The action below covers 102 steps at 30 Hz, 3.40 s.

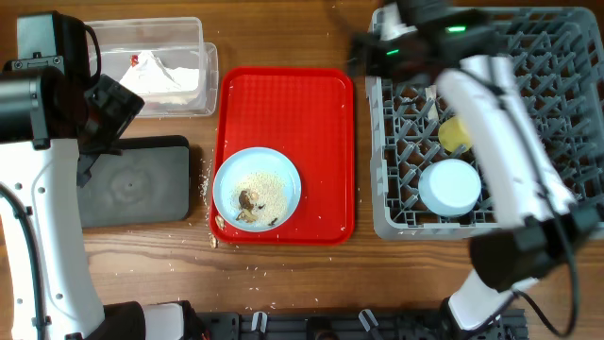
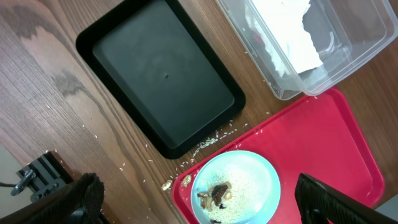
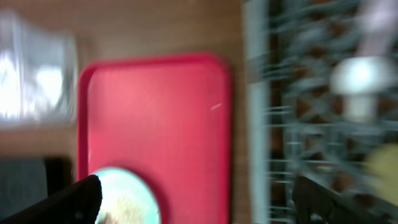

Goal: Sort waste into correct bins and load items into the dishwasher rack
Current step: 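Reach the left gripper to the light-blue plate and grip its rim, then lift the plate with the left gripper and move it over the black tray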

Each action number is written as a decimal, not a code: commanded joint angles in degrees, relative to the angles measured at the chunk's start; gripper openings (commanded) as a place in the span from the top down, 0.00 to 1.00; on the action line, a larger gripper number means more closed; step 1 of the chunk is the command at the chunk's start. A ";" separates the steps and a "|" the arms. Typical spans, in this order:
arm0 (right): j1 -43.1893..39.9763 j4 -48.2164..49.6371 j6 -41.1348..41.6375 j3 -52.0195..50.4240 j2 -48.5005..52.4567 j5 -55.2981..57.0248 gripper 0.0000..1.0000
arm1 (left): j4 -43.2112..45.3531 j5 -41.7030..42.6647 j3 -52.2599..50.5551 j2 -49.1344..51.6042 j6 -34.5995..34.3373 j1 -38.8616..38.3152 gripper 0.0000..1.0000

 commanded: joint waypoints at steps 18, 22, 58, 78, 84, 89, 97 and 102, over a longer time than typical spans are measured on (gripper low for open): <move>-10.14 -1.51 1.11 0.83 -3.26 2.03 0.00 | 4.22 26.03 0.26 0.79 12.81 -20.02 0.00; -10.14 -1.51 1.11 0.83 -3.26 2.03 0.00 | 6.03 13.53 0.26 4.22 5.86 -32.68 0.00; -10.14 -1.49 1.25 0.83 -3.26 2.03 0.00 | 13.49 -1.25 0.26 46.90 -20.68 -42.80 0.57; -10.14 -1.49 1.22 0.83 -3.26 2.03 0.00 | 17.66 -1.01 -5.09 46.93 -20.68 -42.75 0.87; -10.14 -1.49 1.27 0.83 -3.26 2.03 0.00 | 17.66 -0.35 -5.09 46.93 -20.70 -42.84 0.96; -10.14 -1.49 1.25 0.83 -3.26 2.03 0.00 | 16.37 -0.24 -4.66 46.21 -20.65 -42.58 0.96; -10.14 -1.49 1.22 0.83 -3.26 2.03 0.00 | 12.87 -4.92 -4.55 41.20 -19.76 -42.53 0.96; -10.14 -1.49 1.25 0.83 -3.26 2.03 0.00 | 12.20 -7.28 -4.55 40.81 -15.58 -42.69 0.96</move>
